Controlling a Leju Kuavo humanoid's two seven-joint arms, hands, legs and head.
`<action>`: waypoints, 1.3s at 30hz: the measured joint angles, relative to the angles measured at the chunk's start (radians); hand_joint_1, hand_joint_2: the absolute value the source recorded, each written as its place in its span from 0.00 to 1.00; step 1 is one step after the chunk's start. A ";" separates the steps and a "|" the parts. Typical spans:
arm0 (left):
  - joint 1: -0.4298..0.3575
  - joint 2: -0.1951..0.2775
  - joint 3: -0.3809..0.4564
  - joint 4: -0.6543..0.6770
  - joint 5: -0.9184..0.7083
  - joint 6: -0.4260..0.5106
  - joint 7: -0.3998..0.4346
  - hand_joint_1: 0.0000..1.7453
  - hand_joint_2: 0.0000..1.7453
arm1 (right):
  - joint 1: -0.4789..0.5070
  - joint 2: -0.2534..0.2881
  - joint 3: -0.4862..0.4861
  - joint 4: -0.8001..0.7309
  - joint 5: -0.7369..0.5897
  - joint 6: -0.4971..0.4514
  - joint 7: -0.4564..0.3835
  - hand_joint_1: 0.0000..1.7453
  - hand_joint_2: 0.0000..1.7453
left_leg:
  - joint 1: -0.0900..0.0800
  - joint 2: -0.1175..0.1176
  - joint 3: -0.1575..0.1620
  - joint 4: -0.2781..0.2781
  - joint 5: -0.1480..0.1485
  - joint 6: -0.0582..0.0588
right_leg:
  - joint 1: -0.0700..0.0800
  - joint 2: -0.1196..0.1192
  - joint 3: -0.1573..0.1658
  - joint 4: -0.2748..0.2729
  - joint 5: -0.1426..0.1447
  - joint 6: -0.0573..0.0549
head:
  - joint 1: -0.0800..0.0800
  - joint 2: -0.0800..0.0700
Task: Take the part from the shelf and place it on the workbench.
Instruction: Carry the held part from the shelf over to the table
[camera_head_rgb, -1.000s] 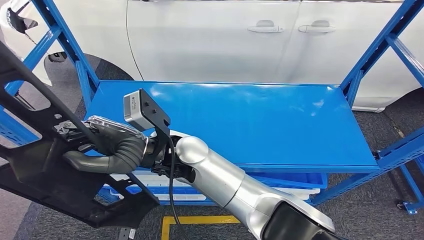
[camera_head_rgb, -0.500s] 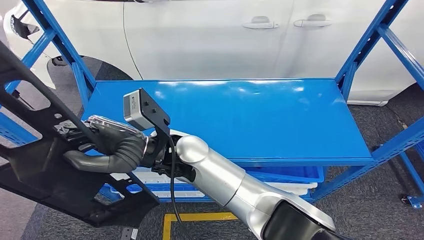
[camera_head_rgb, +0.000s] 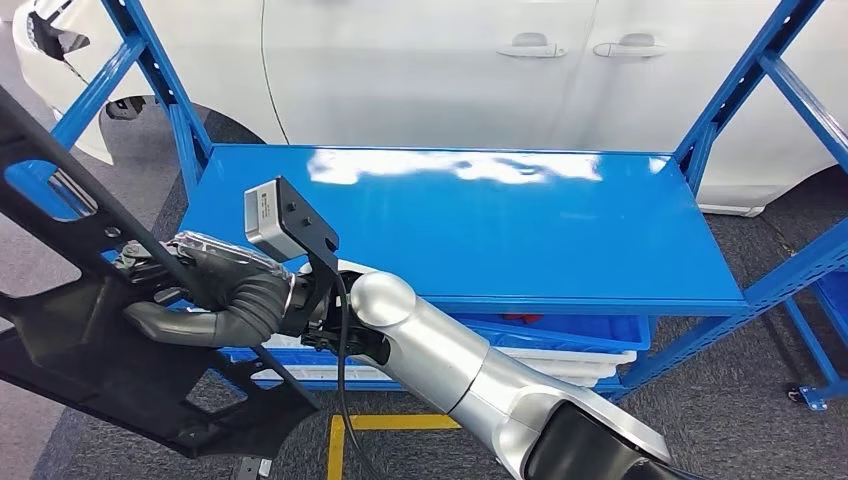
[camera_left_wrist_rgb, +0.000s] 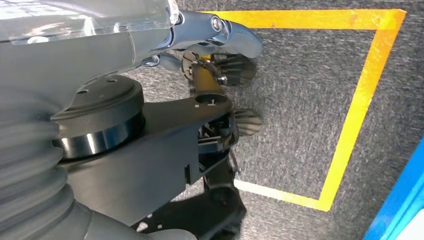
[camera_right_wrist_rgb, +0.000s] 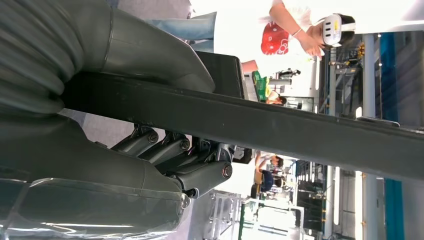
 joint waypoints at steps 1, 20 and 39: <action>0.000 0.000 0.000 0.000 0.000 0.000 0.000 0.00 1.00 | 0.000 -0.001 0.000 0.000 0.000 0.000 0.000 1.00 1.00 | -0.001 0.000 -0.011 0.001 0.007 0.001 | 0.000 0.000 -0.024 0.072 -0.039 0.002 | 0.000 0.000; 0.003 0.001 0.001 0.000 0.009 -0.005 0.000 0.00 1.00 | -0.021 0.004 0.022 -0.006 -0.020 -0.030 0.006 1.00 1.00 | 0.007 0.000 -0.083 0.221 -0.084 -0.067 | 0.007 -0.009 0.093 -0.183 0.108 -0.059 | 0.000 0.000; -0.001 -0.001 0.002 0.000 0.008 -0.005 0.002 0.00 1.00 | -0.031 0.002 0.036 -0.004 -0.040 -0.047 0.009 1.00 1.00 | 0.000 -0.003 -0.035 0.003 0.028 -0.025 | 0.014 -0.002 0.147 -0.152 0.039 -0.034 | -0.006 0.000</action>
